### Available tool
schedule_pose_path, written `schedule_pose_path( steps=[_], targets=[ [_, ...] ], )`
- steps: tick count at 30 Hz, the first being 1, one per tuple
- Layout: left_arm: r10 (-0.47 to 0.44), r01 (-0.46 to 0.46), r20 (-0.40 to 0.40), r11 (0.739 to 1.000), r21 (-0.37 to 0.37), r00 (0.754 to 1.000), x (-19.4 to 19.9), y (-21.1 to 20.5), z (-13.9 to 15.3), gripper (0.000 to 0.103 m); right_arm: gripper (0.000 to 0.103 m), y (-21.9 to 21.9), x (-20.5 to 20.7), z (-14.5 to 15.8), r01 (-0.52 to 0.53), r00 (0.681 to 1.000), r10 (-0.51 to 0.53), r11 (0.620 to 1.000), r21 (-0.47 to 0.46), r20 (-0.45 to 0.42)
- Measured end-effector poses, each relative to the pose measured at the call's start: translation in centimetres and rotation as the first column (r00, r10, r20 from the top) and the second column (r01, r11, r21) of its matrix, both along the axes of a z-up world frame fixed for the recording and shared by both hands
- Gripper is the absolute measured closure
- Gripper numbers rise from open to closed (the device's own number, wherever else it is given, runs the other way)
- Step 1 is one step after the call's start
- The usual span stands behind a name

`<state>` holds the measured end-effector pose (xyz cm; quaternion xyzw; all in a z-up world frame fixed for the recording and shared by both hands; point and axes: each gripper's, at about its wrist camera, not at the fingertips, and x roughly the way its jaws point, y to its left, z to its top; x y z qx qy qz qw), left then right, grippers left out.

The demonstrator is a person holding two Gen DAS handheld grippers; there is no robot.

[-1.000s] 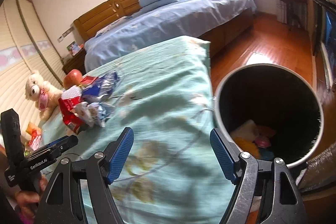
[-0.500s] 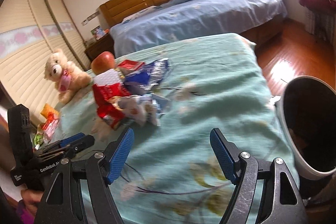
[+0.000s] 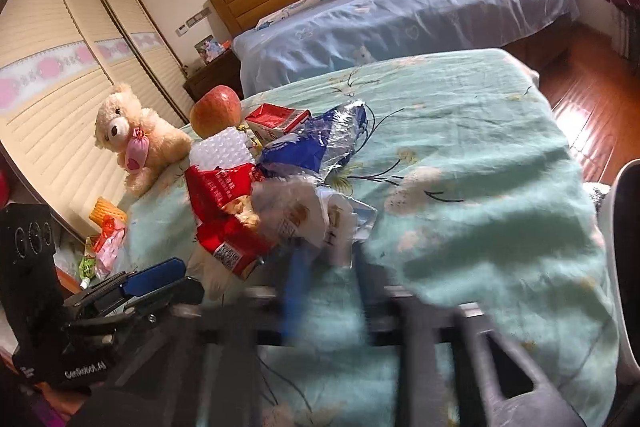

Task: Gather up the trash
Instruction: 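Grasp the red snack bag with the left gripper while the right gripper grasps the crumpled foil wrapper, then carry the red bag and foil wrapper with both grippers over the black bin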

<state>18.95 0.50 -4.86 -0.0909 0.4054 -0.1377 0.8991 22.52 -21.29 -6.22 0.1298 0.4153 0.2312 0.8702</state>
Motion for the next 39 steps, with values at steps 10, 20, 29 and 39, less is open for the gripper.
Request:
schedule_pose_path(
  steps=[10, 20, 29, 39],
  targets=[
    [-0.013, 0.012, -0.045, 1.0, -0.028, 0.999, 2.8, -1.5, -1.4, 0.086, 0.1, -2.3, 0.0, -0.3, 0.042, 0.999, -0.041, 0.999, 0.018, -0.02],
    [0.013, -0.013, -0.009, 1.0, -0.015, 1.0, 0.0, 0.8, -0.8, 0.094, 0.061, -2.1, -1.1, 0.8, 0.026, 1.0, -0.027, 0.998, 0.062, 0.007],
    [0.051, -0.052, -0.029, 0.998, -0.033, 0.998, -1.4, 2.6, -1.3, 0.094, 0.051, 2.2, 0.4, -0.7, -0.063, 0.997, 0.064, 0.998, 0.029, -0.039],
    [-0.035, 0.035, -0.005, 0.999, -0.039, 0.999, -1.7, -0.7, -0.5, 0.094, 0.074, 0.0, -1.5, 0.0, -0.012, 1.0, 0.012, 1.0, 0.016, -0.017]
  ],
)
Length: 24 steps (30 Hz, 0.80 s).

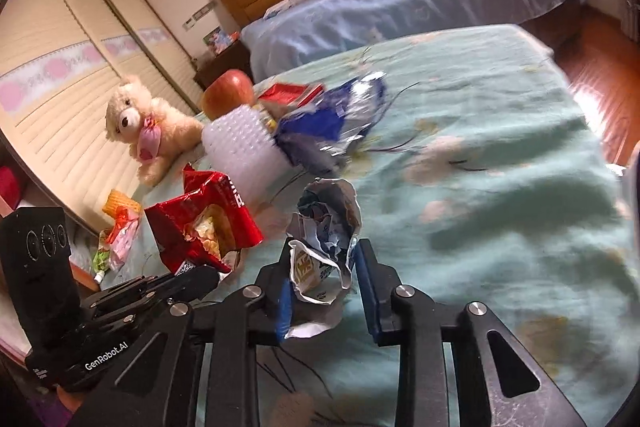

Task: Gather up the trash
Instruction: 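Carry the red bag and foil wrapper with both grippers over the black bin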

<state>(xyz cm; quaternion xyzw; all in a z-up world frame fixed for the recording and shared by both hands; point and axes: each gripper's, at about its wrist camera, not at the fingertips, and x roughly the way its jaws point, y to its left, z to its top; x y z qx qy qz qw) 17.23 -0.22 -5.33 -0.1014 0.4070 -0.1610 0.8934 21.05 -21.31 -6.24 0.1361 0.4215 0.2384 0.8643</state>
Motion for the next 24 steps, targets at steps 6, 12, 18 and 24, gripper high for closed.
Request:
schedule_pose_path(
  steps=[6, 12, 18, 24],
  targets=[
    [-0.082, 0.082, 0.008, 0.997, -0.001, 0.997, -0.1, -3.9, 0.5, 0.094, 0.075, -4.0, -1.5, 1.0, 0.089, 0.996, -0.089, 0.996, -0.006, 0.028],
    [-0.153, 0.153, 0.018, 0.988, 0.006, 0.988, -0.2, -7.7, 1.0, 0.094, 0.074, -7.6, -3.1, 1.2, 0.171, 0.984, -0.171, 0.985, -0.014, 0.043],
    [-0.22, 0.22, 0.023, 0.975, 0.018, 0.975, -0.2, -11.1, 1.4, 0.094, 0.074, -11.1, -4.4, 1.5, 0.245, 0.968, -0.243, 0.969, -0.026, 0.057],
    [-0.281, 0.28, 0.015, 0.959, 0.036, 0.96, -0.1, -14.7, 1.3, 0.094, 0.074, -14.4, -5.4, 1.5, 0.319, 0.946, -0.316, 0.947, -0.037, 0.066]
  ],
)
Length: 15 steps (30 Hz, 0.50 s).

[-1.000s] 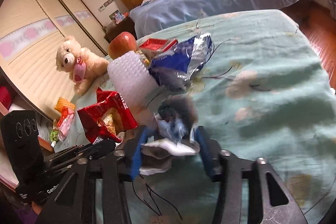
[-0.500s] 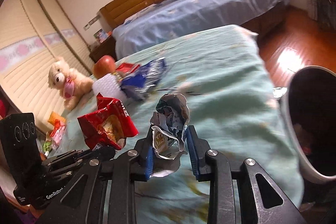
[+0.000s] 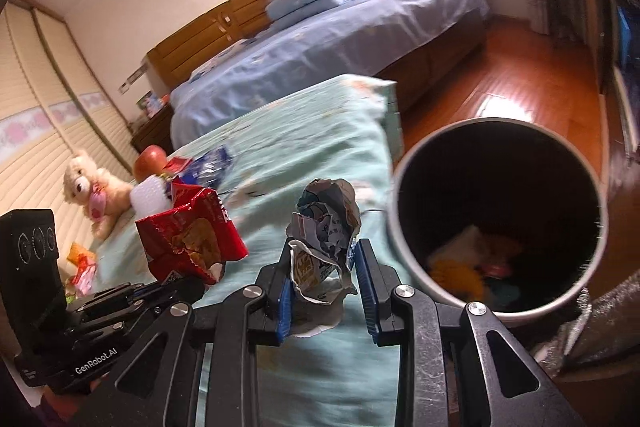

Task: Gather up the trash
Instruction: 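Carry the red bag and foil wrapper with both grippers over the black bin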

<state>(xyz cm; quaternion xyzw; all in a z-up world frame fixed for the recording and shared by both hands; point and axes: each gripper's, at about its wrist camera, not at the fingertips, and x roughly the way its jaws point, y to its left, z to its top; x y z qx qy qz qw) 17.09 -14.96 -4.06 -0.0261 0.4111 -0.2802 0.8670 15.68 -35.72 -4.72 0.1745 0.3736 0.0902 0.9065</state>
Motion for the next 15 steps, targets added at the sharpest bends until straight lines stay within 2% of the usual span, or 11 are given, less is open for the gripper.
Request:
schedule_pose_path(
  steps=[15],
  targets=[
    [-0.097, 0.097, -0.003, 0.995, 0.033, 0.995, 1.0, -6.5, 0.3, 0.094, 0.074, -5.8, -0.7, -0.6, 0.116, 0.993, -0.116, 0.992, -0.04, -0.003]
  ],
)
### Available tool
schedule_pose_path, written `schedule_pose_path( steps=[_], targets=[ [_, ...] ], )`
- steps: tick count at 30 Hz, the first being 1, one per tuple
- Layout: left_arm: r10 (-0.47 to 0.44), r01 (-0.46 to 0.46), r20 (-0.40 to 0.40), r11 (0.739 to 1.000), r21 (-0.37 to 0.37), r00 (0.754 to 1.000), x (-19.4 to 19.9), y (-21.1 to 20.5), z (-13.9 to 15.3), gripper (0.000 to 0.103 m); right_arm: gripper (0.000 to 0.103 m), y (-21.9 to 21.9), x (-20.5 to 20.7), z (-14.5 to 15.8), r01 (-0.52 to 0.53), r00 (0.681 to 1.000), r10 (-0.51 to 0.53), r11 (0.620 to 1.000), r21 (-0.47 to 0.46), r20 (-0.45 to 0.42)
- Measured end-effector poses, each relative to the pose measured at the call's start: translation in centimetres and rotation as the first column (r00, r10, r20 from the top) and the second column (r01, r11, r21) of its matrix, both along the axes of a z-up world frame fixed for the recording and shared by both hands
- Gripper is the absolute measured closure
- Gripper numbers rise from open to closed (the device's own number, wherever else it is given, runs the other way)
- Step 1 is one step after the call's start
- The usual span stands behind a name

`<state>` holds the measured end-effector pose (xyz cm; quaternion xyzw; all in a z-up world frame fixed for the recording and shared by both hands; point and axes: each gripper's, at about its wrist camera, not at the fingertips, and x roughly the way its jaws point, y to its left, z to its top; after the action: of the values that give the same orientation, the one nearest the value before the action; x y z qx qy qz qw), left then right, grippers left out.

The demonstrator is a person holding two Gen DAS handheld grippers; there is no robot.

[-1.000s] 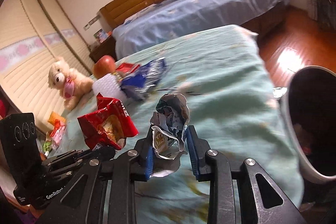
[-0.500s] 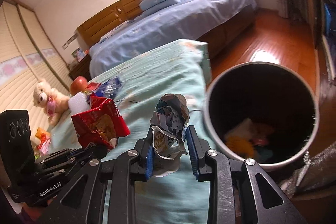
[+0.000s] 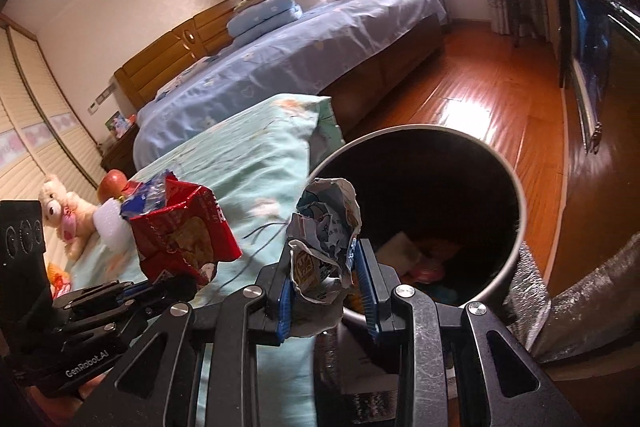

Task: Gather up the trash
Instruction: 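Carry the red bag and foil wrapper with both grippers over the black bin, then open both grippers to drop the red bag and wrapper into the bin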

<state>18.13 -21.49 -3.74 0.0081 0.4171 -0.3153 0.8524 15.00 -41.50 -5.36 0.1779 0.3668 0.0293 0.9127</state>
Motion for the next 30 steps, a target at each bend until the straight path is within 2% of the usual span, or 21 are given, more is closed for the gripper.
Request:
schedule_pose_path(
  steps=[9, 30],
  targets=[
    [-0.034, 0.034, 0.012, 0.999, 0.022, 0.999, 1.1, -3.0, 0.3, 0.094, 0.073, -2.2, 1.0, -0.4, 0.038, 0.999, -0.038, 0.999, -0.023, -0.021],
    [-0.072, 0.073, -0.047, 0.997, 0.037, 0.996, 3.3, -6.0, -0.7, 0.093, 0.069, -4.9, 2.8, -1.5, 0.074, 0.995, -0.076, 0.997, -0.035, -0.064]
  ],
)
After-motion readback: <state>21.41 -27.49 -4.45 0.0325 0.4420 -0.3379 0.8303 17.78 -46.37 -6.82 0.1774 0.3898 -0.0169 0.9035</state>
